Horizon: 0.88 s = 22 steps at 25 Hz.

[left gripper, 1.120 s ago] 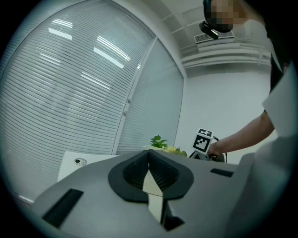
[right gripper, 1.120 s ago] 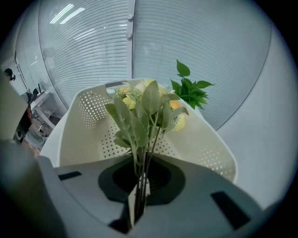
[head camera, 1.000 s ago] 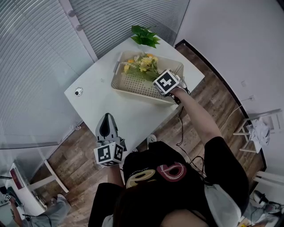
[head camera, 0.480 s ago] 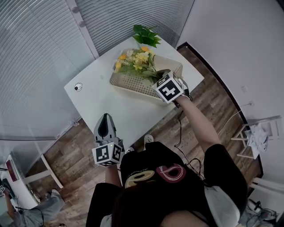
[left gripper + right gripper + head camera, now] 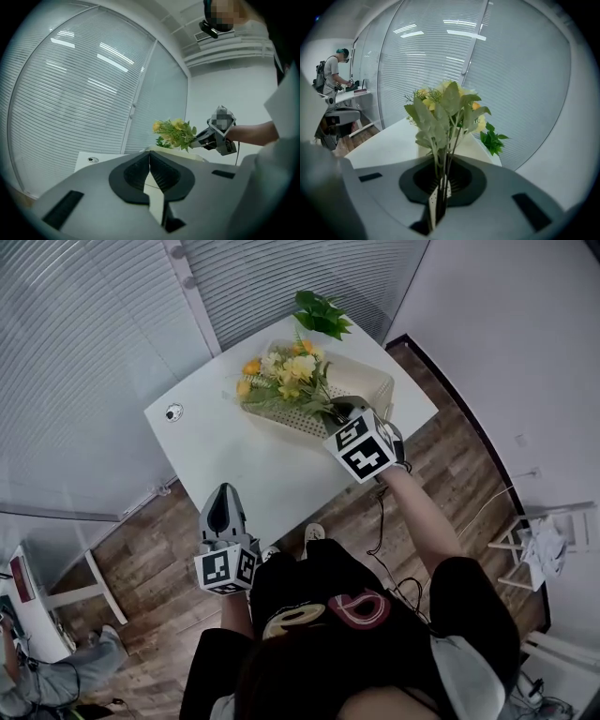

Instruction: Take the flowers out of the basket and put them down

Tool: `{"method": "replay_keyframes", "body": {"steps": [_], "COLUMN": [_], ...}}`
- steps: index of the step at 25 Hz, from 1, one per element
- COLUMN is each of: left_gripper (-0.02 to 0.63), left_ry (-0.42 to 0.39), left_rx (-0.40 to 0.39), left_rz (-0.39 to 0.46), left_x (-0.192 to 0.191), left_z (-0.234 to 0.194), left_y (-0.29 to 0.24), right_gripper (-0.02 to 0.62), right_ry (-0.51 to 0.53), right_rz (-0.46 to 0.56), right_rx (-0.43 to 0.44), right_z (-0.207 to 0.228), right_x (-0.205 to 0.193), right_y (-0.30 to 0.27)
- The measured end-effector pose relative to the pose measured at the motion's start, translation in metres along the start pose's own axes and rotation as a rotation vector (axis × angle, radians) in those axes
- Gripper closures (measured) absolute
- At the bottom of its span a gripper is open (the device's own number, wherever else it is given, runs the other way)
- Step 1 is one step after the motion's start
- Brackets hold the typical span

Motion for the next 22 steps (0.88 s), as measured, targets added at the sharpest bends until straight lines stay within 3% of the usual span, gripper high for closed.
{"method": "replay_keyframes", "body": {"steps": [10, 22], "left_gripper": [0.588, 0.589], "left_ry": [-0.026, 0.009], "left_rx": [0.032, 0.121], "left_rz": [-0.019, -0.009], "left_x": [0.009, 0.006], "left_z": [-0.032, -0.069], "left_y": [0.023, 0.044], "right_gripper": [0.578, 0.578], "right_ry": [0.011, 0.063], "right_rz": [0.068, 0.042], "right_rx": [0.058, 0.127], "right_z": [-0.058, -0.137], "right_x": [0.029, 0.033], "right_y": [0.008, -0.017]}}
Point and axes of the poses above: the fingertips, and each gripper's own axes: y backward along the fingers, z to its right, x out of its top, the point moved 6 cm from there along y, backward along the fingers, and after that the axes turned 9 degrees about -x, right-handed, at the moved point
